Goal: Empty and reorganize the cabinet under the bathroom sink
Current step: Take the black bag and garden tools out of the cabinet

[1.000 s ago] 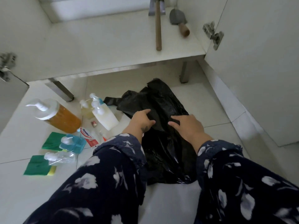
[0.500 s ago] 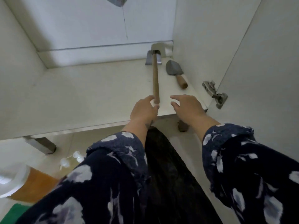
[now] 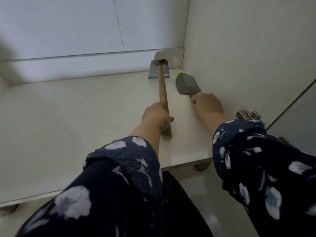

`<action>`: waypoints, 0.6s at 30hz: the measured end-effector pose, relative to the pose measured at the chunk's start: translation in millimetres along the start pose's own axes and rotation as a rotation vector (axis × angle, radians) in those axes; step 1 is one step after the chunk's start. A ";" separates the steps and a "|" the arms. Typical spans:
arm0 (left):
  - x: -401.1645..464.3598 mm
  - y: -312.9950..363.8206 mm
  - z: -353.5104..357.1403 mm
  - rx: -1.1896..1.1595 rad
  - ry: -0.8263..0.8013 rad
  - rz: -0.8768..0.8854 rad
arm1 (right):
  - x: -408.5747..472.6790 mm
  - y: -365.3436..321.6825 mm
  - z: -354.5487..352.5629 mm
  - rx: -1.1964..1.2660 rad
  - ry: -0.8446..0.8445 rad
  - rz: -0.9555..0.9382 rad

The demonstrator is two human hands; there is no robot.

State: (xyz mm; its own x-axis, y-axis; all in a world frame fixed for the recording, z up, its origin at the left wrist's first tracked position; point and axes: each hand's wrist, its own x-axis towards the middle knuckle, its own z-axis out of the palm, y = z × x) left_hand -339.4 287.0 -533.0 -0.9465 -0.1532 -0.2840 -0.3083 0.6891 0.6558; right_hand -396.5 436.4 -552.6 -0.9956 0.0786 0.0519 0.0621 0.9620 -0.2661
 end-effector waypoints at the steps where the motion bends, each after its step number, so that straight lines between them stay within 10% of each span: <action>1: 2.5 1.0 0.0 -0.008 -0.012 -0.022 | 0.3 -0.7 0.1 -0.004 0.027 -0.004; 18: -80.7 -0.2 14.5 0.063 -0.126 -0.210 | -75.4 -5.1 -35.4 -0.075 -0.190 -0.041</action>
State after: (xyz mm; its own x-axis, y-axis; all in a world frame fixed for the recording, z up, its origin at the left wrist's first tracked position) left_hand -261.6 309.5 -520.4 -0.8416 -0.2109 -0.4972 -0.4869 0.6946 0.5296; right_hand -319.3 434.8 -521.1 -0.9923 -0.0050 -0.1237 0.0193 0.9807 -0.1944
